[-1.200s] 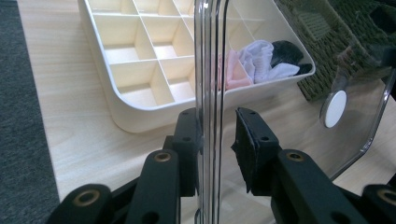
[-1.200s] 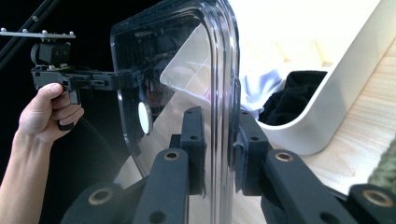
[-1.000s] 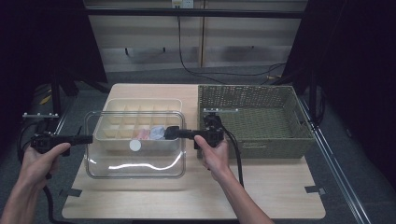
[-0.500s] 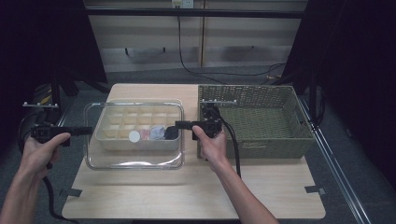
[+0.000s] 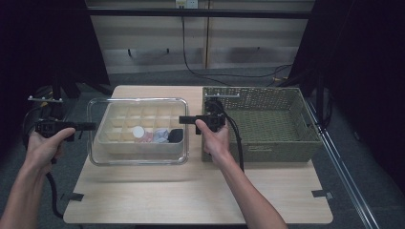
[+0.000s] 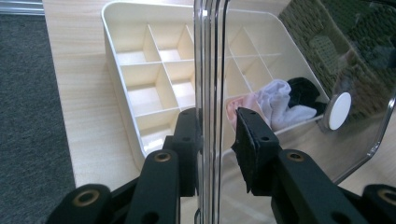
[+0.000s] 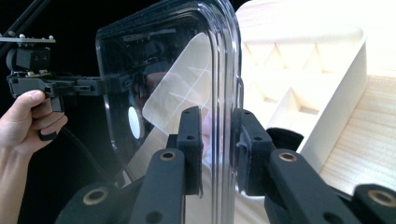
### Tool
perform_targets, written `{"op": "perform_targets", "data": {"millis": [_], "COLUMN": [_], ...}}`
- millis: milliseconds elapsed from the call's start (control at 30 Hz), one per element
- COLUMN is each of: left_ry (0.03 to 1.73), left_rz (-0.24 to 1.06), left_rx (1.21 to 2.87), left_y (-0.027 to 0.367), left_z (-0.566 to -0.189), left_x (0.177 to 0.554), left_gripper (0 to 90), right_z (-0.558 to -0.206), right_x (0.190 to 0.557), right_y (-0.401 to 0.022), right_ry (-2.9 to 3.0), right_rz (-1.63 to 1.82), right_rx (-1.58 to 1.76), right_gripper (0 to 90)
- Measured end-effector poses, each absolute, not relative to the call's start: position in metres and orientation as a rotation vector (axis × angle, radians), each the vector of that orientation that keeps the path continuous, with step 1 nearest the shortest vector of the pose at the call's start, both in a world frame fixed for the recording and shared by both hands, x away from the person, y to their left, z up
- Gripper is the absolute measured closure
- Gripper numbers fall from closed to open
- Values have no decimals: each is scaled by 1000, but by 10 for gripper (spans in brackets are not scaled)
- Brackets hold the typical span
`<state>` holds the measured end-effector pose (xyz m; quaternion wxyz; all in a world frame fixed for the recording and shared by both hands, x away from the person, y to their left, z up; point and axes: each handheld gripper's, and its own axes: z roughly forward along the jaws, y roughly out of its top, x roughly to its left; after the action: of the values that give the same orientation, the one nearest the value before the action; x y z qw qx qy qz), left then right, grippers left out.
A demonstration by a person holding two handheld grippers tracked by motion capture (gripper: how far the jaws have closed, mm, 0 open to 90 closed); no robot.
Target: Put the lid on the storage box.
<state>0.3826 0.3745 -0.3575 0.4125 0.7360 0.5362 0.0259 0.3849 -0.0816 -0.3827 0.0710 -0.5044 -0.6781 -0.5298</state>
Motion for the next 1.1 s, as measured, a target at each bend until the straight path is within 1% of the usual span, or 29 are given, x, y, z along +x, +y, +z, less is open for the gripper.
{"op": "perform_targets", "data": {"millis": [100, 167, 233, 300, 333, 467, 833, 1100], "left_ry": [1344, 1351, 1340, 1353, 1345, 1362, 1390, 1413], "left_rz": [68, 59, 66, 66, 72, 77, 84, 82], "left_rx": [1857, 1831, 1855, 1838, 1860, 1836, 1853, 1838], "left_y": [375, 374, 374, 373, 373, 372, 372, 375], "left_z": [-355, -353, -352, -351, -350, -347, -342, -347], "left_x": [387, 390, 394, 397, 399, 404, 424, 437], "left_gripper": [707, 710, 713, 712, 712, 711, 709, 708], "right_z": [-382, -381, -380, -378, -377, -375, -374, -373], "right_x": [390, 393, 397, 400, 402, 408, 428, 443], "right_y": [-81, -82, -82, -82, -82, -81, -79, -73], "right_ry": [-2042, -2041, -2040, -2048, -2044, -2044, -2040, -2055], "right_rz": [-1591, -1590, -1591, -1591, -1594, -1592, -1576, -1553], "right_rx": [-1519, -1522, -1531, -1533, -1535, -1539, -1563, -1586], "right_gripper": [742, 738, 737, 736, 735, 733, 725, 718]}}
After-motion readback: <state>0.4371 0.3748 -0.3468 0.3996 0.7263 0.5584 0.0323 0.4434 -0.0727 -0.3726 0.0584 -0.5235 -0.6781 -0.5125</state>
